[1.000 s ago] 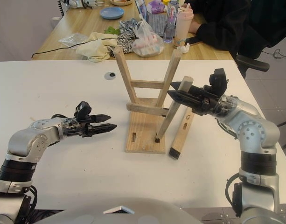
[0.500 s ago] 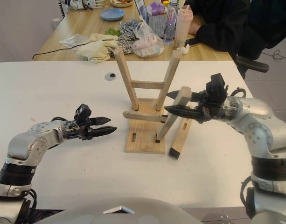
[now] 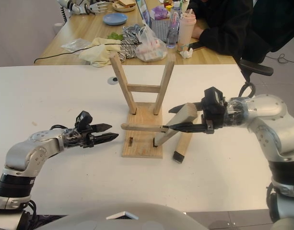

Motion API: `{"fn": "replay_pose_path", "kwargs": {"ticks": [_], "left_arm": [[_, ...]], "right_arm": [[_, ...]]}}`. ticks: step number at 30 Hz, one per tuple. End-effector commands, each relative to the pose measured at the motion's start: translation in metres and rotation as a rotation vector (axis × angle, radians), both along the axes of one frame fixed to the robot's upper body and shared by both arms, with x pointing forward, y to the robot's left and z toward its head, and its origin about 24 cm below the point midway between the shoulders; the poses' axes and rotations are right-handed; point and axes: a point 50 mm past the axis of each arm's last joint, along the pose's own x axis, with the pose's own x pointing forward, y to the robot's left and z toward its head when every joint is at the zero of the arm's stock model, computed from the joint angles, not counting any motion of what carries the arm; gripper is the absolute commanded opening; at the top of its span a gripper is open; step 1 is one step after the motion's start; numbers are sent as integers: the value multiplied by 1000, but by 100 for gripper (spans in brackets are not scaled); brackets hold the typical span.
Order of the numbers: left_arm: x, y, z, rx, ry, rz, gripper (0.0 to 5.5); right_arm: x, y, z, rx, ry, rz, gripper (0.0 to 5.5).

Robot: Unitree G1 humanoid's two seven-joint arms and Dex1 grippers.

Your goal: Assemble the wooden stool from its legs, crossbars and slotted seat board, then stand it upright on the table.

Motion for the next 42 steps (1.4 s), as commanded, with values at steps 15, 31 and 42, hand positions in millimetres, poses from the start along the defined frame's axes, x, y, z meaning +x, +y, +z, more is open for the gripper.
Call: {"fn": "replay_pose_path", "kwargs": {"ticks": [15,31,42], "left_arm": [[-14,-41,-58,-23,18,259,330],[-10,-39,-88,39,-3,382,330],[-4,-27,-90,23,-34,477,330]], "right_arm": [[42,5,4,-386,150,104,205],[36,43,-9,-436,189,107,205],[24,58,-42,-437,374,67,205]]}}
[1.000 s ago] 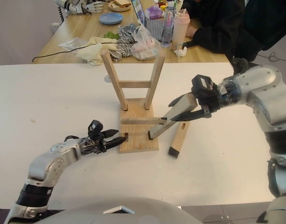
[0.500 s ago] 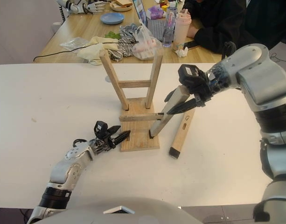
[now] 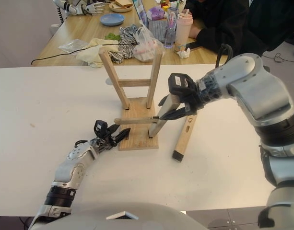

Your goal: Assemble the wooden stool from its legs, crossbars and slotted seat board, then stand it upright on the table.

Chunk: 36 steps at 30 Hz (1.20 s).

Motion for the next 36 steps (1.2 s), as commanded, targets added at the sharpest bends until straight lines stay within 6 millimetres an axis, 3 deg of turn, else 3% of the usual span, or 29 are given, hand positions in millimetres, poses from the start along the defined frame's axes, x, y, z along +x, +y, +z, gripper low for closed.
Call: {"fn": "replay_pose_path", "kwargs": {"ticks": [1,9,15,22,23,29,36], "left_arm": [[-7,9,-20,56,97,59,330],[-1,0,-23,21,79,91,330],[-4,2,-26,14,84,115,330],[-1,13,-23,23,77,140,330],[-1,14,-23,24,77,141,330],[0,16,-21,23,77,142,330],[2,20,-22,21,79,147,330]], "right_arm": [[-10,5,-70,-83,350,-41,205],[-3,5,-87,-166,385,-50,205],[-12,6,-94,-170,403,-17,205],[-4,16,-72,16,398,-67,205],[-3,15,-69,25,390,-72,242],[3,9,-45,97,355,-23,346],[10,-3,-35,86,298,11,346]]}}
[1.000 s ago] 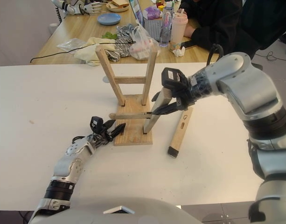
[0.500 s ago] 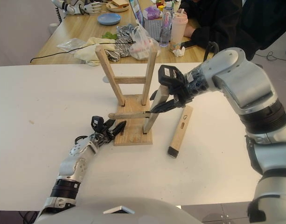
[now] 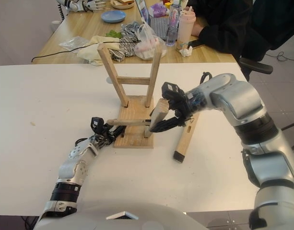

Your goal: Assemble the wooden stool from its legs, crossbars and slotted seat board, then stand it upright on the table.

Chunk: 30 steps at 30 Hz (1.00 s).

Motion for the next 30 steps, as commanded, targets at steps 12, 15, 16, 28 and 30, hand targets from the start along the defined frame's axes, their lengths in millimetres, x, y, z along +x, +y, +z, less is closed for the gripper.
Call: {"fn": "replay_pose_path", "kwargs": {"ticks": [12,15,16,28,30], "left_arm": [[-12,18,-22,57,115,87,330],[-6,24,-13,40,58,143,330],[-4,29,-9,19,15,181,330],[2,83,50,-187,-314,479,330],[-2,88,50,-163,-299,471,330]], "right_arm": [[17,-44,-5,-129,-135,-142,346],[12,-66,-28,-175,-121,-378,397],[15,-70,-36,-121,-111,-557,413],[-56,-70,-93,-154,-85,-1203,431],[-64,-67,-94,-168,-64,-1200,431]]}}
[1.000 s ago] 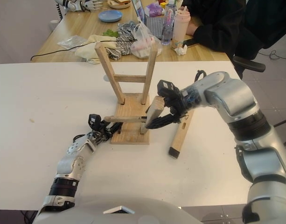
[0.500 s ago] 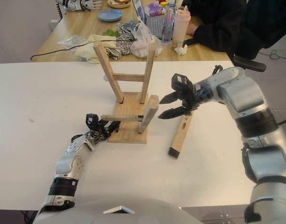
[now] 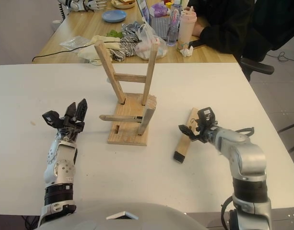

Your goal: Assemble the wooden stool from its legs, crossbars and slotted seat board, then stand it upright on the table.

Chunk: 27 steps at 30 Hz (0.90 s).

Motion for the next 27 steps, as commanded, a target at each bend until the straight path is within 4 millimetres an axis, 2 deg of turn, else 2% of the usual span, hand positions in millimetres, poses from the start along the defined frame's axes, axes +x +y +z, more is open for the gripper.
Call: {"fn": "replay_pose_path", "kwargs": {"ticks": [1,4,9,10,13,18,23,25,27], "left_arm": [[-3,11,4,59,37,-2,330],[1,10,8,79,48,-24,330],[6,8,14,92,44,-41,330],[7,7,14,91,43,-40,330],[11,5,16,86,35,-38,330],[19,3,20,80,0,-17,330],[28,0,41,75,-75,-7,330],[27,0,51,59,-105,-17,330],[27,-1,59,65,-131,-31,330]], "right_arm": [[-15,5,-3,7,51,-17,431],[-26,4,-14,9,120,-59,431],[-31,8,-30,21,204,-43,431],[-29,10,-36,23,223,-18,431],[-13,8,-41,-25,203,66,382],[20,-16,-34,-186,141,268,315],[28,-46,-36,-411,167,477,227],[29,-54,-35,-411,180,479,227],[30,-58,-35,-383,194,468,255]]}}
